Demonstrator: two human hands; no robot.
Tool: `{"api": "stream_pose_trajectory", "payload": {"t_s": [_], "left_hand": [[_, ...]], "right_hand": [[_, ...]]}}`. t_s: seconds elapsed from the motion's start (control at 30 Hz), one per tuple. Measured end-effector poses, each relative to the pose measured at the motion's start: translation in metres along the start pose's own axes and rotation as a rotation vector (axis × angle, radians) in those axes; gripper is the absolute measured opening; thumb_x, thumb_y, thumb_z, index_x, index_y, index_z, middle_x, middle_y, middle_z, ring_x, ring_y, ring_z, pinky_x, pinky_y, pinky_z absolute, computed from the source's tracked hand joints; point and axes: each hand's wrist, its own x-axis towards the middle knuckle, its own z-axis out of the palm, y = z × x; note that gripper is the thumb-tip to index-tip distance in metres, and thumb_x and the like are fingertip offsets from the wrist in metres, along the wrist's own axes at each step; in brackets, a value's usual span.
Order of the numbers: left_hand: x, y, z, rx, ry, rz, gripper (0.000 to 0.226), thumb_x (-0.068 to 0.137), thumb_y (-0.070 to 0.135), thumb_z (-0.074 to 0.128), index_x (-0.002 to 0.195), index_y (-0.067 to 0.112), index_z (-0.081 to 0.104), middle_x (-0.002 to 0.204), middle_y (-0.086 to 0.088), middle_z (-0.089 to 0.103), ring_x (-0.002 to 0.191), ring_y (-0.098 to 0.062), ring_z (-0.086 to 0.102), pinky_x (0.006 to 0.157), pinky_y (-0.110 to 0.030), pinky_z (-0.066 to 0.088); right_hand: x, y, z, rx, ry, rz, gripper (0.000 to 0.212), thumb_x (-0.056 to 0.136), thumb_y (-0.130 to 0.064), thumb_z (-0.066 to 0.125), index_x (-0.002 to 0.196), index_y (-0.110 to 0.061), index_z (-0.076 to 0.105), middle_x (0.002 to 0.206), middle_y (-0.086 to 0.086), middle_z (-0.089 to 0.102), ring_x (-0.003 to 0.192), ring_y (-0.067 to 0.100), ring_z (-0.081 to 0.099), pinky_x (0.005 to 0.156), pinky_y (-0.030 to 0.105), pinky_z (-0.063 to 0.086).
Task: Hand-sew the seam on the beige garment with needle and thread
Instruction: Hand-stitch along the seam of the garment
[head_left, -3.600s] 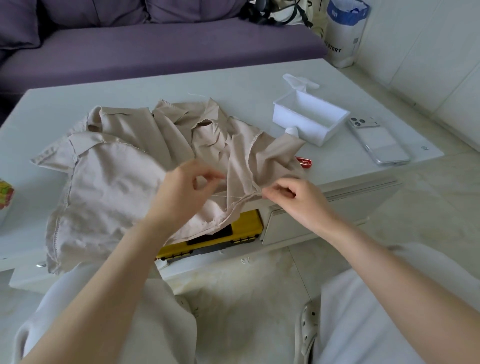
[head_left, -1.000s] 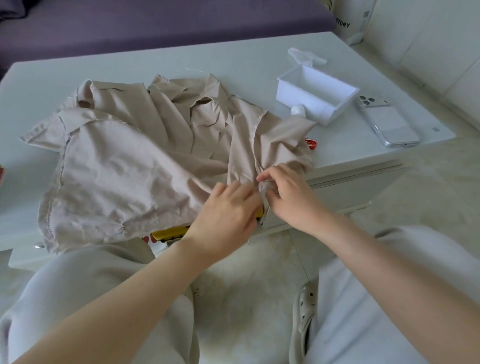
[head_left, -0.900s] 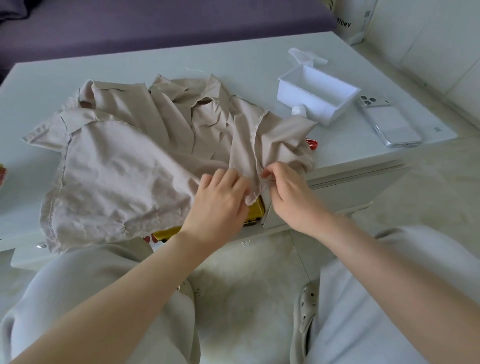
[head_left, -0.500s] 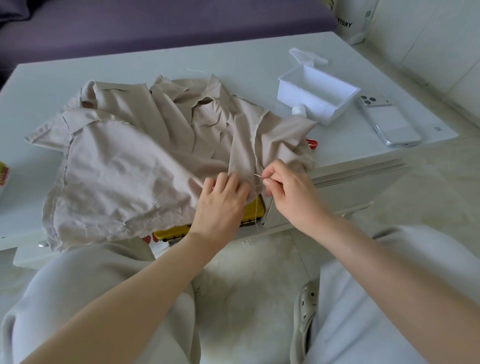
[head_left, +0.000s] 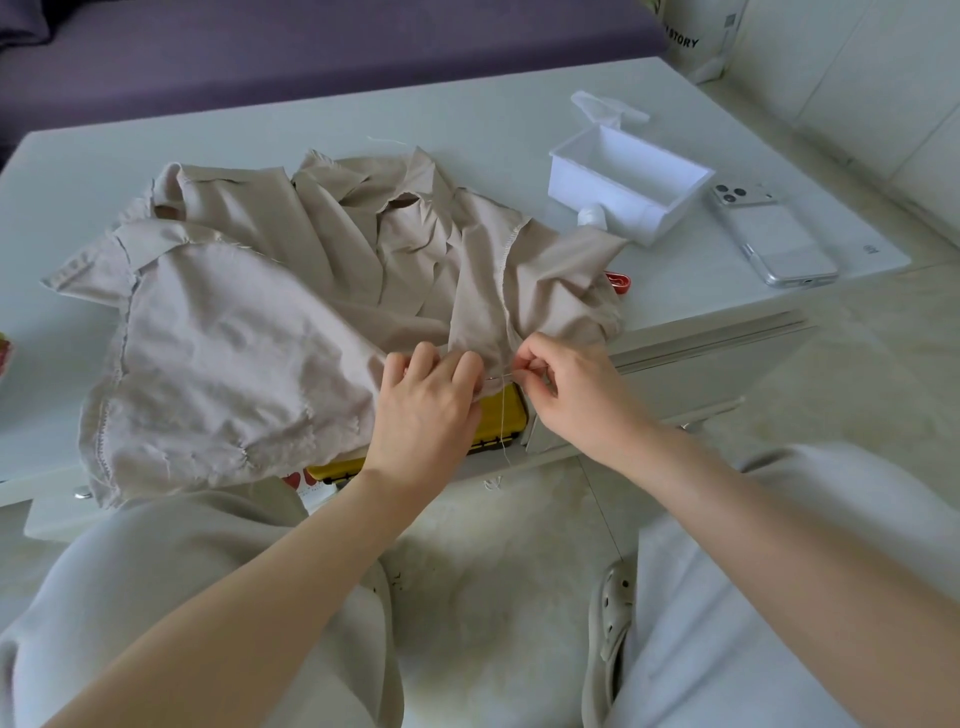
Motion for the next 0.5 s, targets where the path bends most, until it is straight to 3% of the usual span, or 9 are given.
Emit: {"api": "stream_pose_trajectory", "payload": {"t_s": [0.17,0.5], "left_hand": [[0.0001,-0.0001,-0.0023,-0.025,-0.018,-0.005,0.014,0.071,0.004,0.067,0.075,0.012,0.056,0.065,0.001,0.058,0.063,-0.025,0.044,0.065,-0.032,0.025],[0.0012,-0.0012,-0.0062,-0.036,-0.004,-0.023,0.006,0.079,0.009,0.058,0.074,0.012,0.058,0.064,0.002,0.059,0.063,-0.025,0.043,0.065,-0.032,0.024]], "right_hand": [[0.0003,0.0023,0.0011,-0.026,-0.016,-0.012,0.005,0.088,-0.003,0.058,0.085,-0.006,0.059,0.067,-0.014,0.047,0.065,-0.011,0.05,0.057,0.006,0.035],[0.0002,0.0039,0.0003,-0.046,-0.02,-0.019,0.005,0.089,-0.002,0.057,0.086,-0.006,0.059,0.075,-0.006,0.054,0.062,-0.006,0.049,0.058,0.006,0.034]]}}
